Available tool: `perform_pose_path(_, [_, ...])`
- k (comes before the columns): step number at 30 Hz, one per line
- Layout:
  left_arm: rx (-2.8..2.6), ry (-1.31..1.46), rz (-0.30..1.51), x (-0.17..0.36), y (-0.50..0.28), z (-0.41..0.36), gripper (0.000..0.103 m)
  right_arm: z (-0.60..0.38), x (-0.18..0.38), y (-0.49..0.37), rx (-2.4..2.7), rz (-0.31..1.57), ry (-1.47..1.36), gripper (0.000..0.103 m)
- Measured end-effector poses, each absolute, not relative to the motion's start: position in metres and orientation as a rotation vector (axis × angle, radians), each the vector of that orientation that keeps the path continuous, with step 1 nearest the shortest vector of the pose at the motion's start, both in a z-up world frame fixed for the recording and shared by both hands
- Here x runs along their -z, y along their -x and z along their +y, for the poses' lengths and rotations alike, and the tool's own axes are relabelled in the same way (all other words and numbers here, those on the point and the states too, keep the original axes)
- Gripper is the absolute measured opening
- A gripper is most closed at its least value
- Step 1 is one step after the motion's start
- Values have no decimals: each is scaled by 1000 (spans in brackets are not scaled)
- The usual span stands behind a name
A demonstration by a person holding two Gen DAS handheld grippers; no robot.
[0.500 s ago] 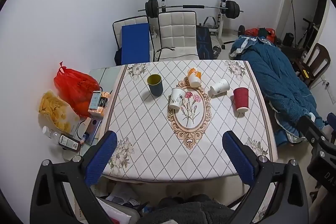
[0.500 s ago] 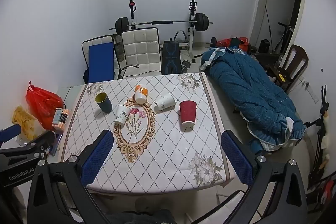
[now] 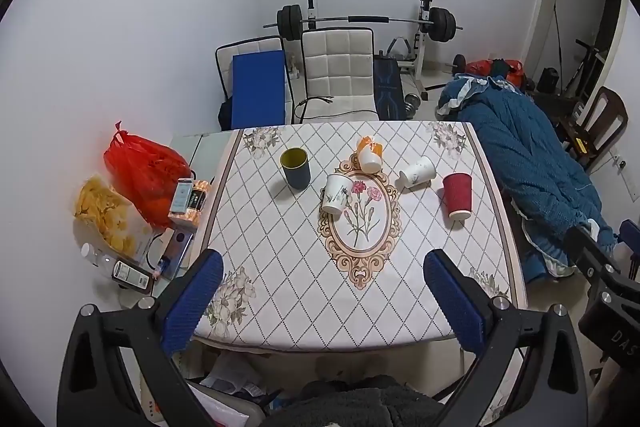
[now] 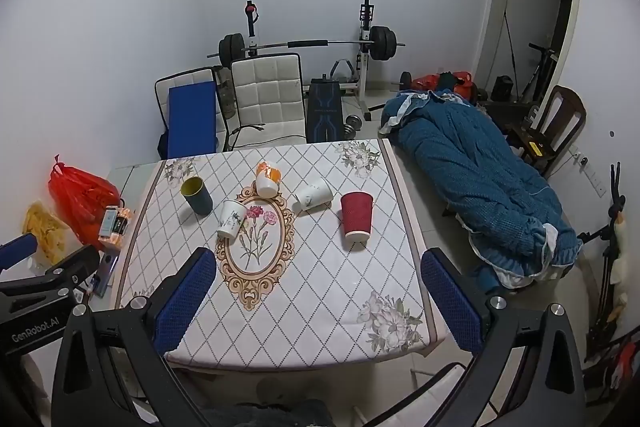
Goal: Flip cup upside down
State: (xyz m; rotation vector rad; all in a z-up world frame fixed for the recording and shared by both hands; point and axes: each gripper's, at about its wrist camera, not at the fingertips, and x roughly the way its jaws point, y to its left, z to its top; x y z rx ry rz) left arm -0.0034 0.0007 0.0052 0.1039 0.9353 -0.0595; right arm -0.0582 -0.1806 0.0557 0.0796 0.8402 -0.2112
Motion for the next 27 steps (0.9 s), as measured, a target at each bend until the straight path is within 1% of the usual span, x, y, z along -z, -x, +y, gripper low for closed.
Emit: perform_pose_path(27, [68, -83, 916, -13, 4, 4, 103, -186, -67, 63, 205, 836, -78, 103])
